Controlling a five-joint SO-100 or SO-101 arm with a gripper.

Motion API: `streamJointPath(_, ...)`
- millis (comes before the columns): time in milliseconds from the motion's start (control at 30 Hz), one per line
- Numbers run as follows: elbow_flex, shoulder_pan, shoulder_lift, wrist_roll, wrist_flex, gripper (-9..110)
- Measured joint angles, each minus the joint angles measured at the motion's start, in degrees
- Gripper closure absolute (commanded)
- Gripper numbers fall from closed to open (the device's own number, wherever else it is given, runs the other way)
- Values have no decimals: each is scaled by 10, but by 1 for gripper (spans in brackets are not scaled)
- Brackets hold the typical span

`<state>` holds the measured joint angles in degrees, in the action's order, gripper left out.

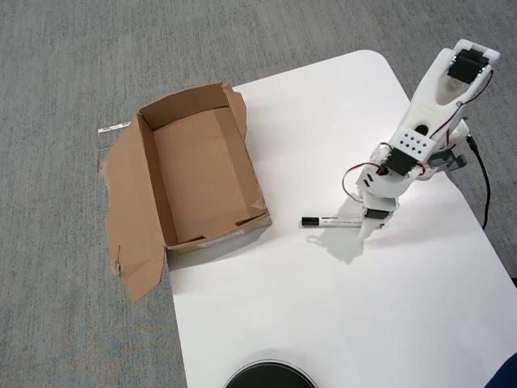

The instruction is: Grasp a pen and put it in the box.

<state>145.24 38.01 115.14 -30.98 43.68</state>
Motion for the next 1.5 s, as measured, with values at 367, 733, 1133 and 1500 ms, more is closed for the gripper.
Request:
streamJointPath(367,-2,-4,-29,0,2,81)
streamJointPath(733,-6,-5,-32,-1,49,81)
streamJointPath(1133,-8,-20,-32,2,78,82)
streamJointPath(1500,-8,-21,-32,2,78,82)
